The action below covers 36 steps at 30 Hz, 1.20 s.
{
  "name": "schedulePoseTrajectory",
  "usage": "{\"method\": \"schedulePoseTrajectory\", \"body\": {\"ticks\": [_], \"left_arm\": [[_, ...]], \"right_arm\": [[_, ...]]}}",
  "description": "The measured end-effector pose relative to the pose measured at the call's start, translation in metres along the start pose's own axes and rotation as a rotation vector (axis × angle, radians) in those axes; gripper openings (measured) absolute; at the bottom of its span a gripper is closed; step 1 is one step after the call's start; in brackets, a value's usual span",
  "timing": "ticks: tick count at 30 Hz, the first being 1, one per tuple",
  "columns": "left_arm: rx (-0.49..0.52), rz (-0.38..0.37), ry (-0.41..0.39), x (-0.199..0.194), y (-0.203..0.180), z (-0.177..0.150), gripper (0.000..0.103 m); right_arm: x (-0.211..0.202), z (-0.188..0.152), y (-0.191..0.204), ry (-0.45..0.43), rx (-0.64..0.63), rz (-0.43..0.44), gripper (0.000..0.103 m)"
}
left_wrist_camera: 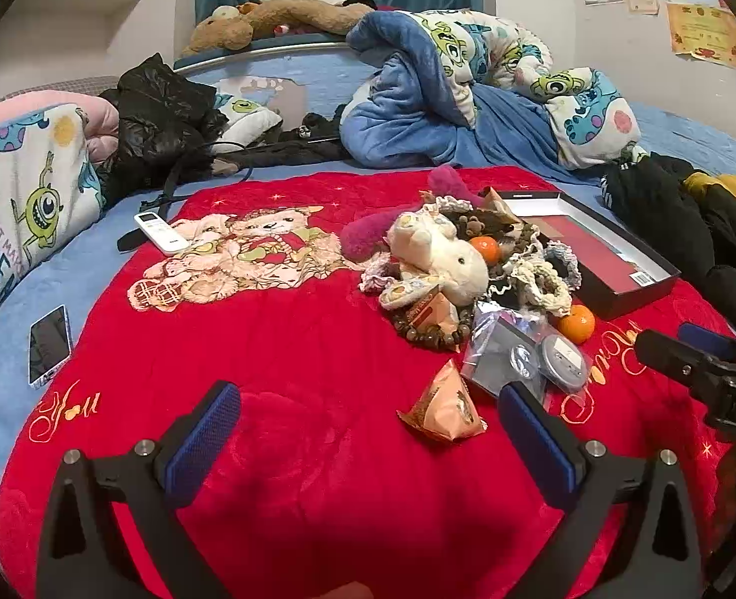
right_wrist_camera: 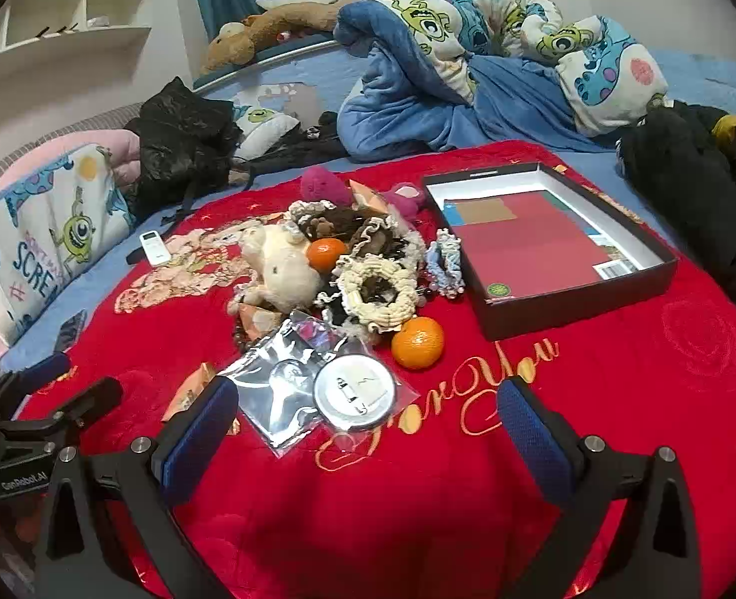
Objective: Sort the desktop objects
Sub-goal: 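Grasp the brown snack packet with the left gripper while the right grasps the silver tin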
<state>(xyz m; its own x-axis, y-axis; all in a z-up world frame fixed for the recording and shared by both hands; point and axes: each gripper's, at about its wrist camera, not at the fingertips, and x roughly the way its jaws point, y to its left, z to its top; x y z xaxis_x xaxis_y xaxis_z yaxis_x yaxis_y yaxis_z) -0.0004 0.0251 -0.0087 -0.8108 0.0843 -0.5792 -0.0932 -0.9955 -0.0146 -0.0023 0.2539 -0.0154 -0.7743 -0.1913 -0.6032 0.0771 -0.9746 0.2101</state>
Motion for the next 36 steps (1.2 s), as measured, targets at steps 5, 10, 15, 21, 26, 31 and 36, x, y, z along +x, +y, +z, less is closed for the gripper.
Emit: {"method": "schedulePoseTrajectory", "body": {"ticks": [5,10,15,21,26,31,36], "left_arm": [[0.004,0.007,0.005,0.002,-0.002,-0.001,0.103],[0.019,0.001,0.015,0.006,-0.009,-0.002,0.103],[0.033,-0.010,0.034,0.012,-0.022,-0.003,0.103],[0.066,0.007,0.066,0.026,-0.035,-0.006,0.103],[0.070,0.015,0.102,0.042,-0.034,-0.004,0.103],[0.094,-0.014,0.168,0.069,-0.038,-0.004,0.103],[0.110,-0.023,0.274,0.104,-0.042,-0.011,0.103]], "right_arm": [[-0.001,0.000,-0.001,-0.007,-0.014,-0.001,0.103],[-0.003,-0.001,-0.002,-0.021,-0.044,-0.006,0.103],[0.003,-0.002,-0.003,0.000,-0.057,0.015,0.103],[0.012,-0.006,0.004,0.020,-0.102,0.024,0.103],[0.024,-0.006,0.005,0.041,-0.161,-0.026,0.103],[0.046,-0.002,-0.004,0.077,-0.138,-0.013,0.103],[0.071,0.000,-0.011,0.147,-0.123,0.018,0.103]]}}
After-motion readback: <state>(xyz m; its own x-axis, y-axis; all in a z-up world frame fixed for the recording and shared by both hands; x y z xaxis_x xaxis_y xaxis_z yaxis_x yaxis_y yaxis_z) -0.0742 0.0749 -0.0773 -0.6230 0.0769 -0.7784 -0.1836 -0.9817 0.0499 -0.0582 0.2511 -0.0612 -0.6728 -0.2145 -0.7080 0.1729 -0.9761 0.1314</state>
